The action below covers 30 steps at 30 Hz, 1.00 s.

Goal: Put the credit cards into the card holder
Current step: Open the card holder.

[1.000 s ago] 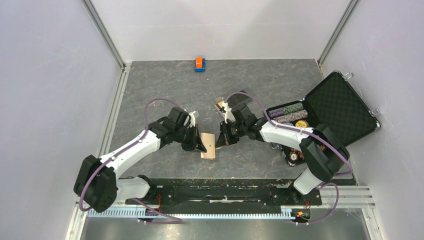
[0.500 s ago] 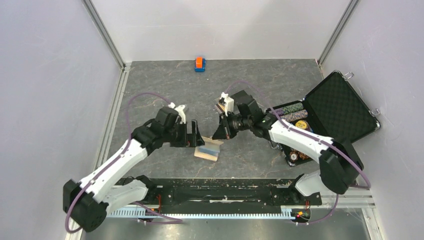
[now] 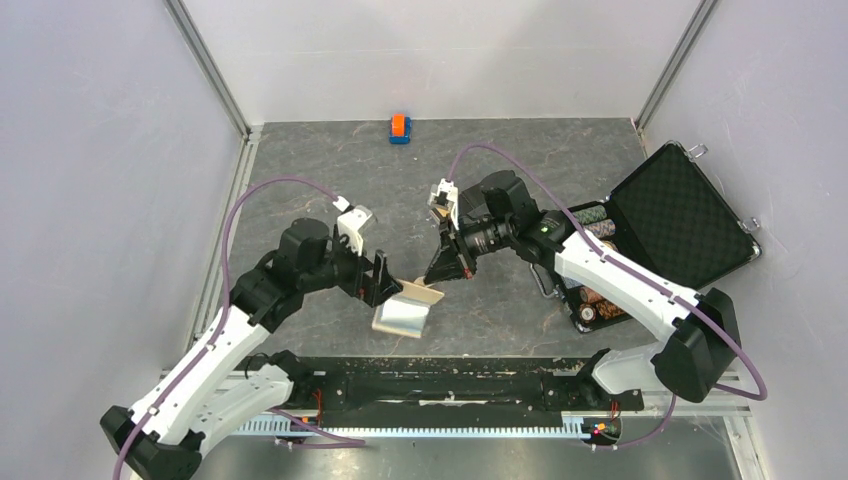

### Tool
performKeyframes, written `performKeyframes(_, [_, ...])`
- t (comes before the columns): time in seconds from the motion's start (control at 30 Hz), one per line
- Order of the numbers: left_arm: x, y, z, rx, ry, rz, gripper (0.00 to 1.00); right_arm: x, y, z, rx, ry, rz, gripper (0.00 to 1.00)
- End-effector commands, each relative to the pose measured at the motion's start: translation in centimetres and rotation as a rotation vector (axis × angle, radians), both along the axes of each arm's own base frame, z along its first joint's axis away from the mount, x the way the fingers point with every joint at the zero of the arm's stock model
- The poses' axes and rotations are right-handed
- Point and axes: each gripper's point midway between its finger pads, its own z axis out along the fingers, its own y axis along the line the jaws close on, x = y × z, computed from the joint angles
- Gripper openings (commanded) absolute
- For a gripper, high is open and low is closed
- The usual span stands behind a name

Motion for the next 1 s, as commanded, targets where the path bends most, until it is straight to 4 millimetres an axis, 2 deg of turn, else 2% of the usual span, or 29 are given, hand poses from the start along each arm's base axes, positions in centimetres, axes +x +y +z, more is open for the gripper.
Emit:
performKeyframes(0.0, [-1.4, -2.2, 3.1, -0.087, -0.282, -0.291, 1.0, -1.8, -0.2, 3.3, 0.078, -0.042, 0.097, 0.0])
performKeyframes(0.17, [-2.9, -3.9, 3.6, -0.229, -0.413, -0.42, 1.0, -2.5, -0.4, 4.0, 0.102, -0.031, 0.125, 0.0])
performKeyframes(0.3, [-3.4, -4.8, 3.4, -0.297, -0.373, -0.454, 1.0, -2.7, -0.4, 4.3, 0.11, -0.023, 0.131, 0.0])
performKeyframes(0.6, [-2.6, -5.6, 2.5, -0.297, -0.287, -0.442, 0.81, -2.4, 0.0, 4.2, 0.115, 0.001, 0.115, 0.0])
performKeyframes(0.67, [-2.4, -5.5, 2.4, -0.285, -0.293, -0.429, 0.72, -2.3, 0.0, 4.2, 0.112, 0.006, 0.109, 0.0])
performKeyframes(0.9, [-2.3, -5.3, 1.7, -0.269, -0.274, -0.417, 0.13, -1.9, 0.2, 4.2, 0.115, 0.008, 0.097, 0.0])
performKeyframes(0.93, [-2.3, -5.3, 1.7, -0.27, -0.27, -0.414, 0.04, -1.8, 0.3, 4.2, 0.116, 0.005, 0.092, 0.05])
performKeyframes(0.97, [-2.2, -5.3, 1.7, -0.27, -0.267, -0.407, 0.02, -1.5, 0.3, 4.1, 0.11, 0.001, 0.075, 0.18])
